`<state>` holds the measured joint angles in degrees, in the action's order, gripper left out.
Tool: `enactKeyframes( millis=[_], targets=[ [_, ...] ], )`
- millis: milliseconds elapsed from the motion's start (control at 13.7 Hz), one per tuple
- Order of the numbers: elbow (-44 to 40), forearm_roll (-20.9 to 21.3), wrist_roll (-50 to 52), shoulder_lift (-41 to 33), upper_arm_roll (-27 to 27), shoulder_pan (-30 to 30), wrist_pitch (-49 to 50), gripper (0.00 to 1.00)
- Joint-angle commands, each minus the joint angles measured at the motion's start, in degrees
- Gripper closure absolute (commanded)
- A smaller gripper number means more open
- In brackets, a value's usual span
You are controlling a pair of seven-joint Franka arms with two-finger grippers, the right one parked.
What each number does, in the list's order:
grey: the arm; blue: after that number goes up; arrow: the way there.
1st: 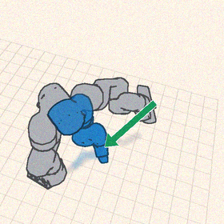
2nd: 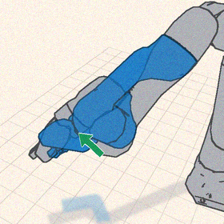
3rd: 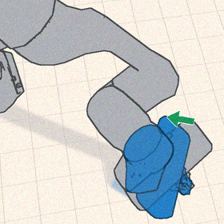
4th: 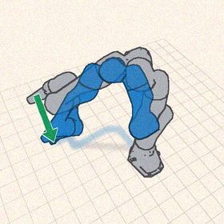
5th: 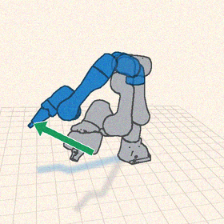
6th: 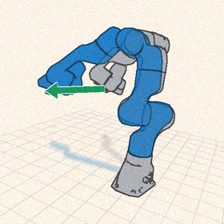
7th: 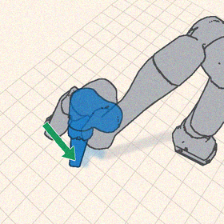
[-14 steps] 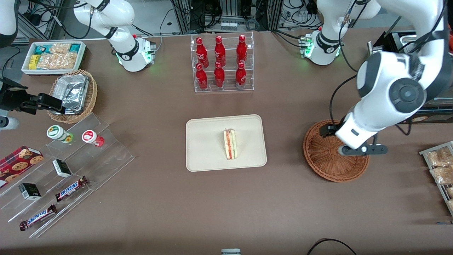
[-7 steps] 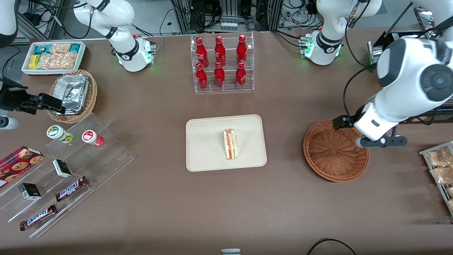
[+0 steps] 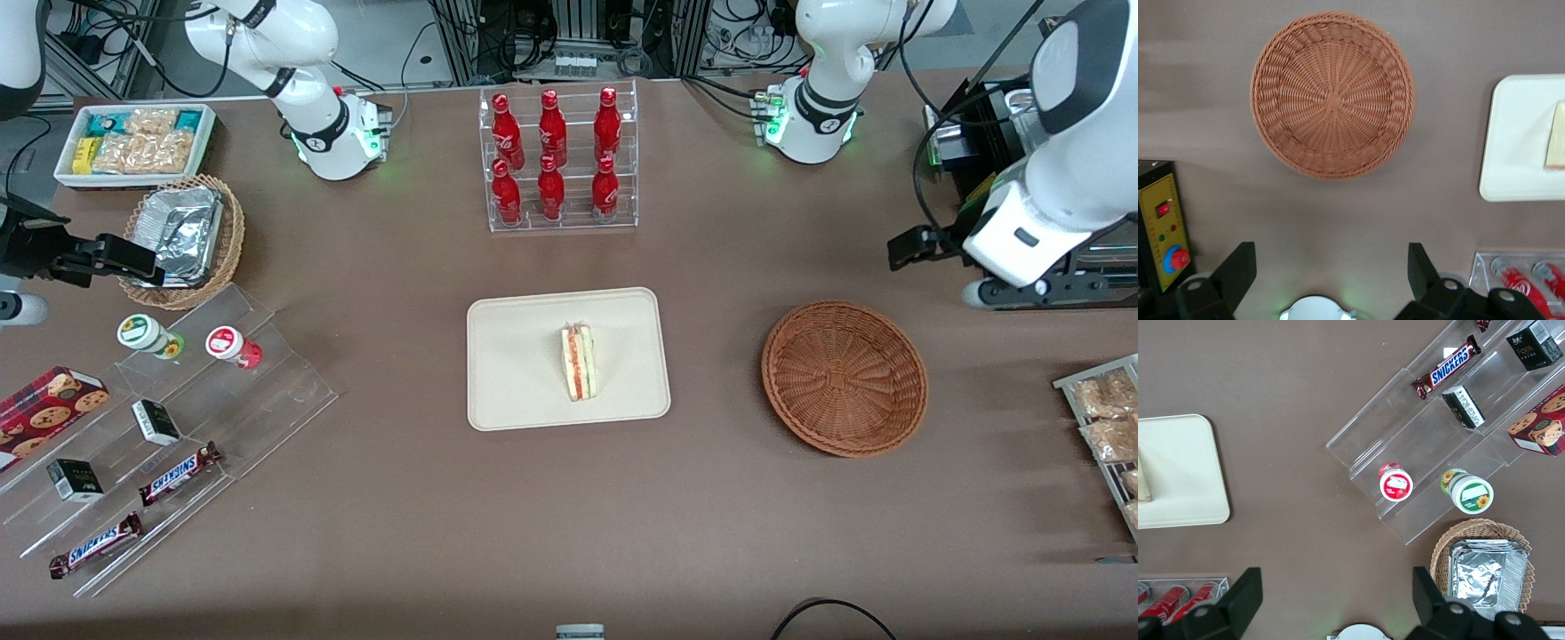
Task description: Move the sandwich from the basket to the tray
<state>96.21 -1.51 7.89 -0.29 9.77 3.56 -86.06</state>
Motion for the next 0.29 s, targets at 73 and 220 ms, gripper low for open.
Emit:
enactKeyframes(
  millis=[73, 220],
  targets=[
    [-0.1, 0.2, -2.4, -3.4, 0.8, 2.1, 4.0, 0.0],
    [-1.0, 0.2, -2.4, -4.0, 0.7, 2.4, 5.5, 0.0]
  ],
)
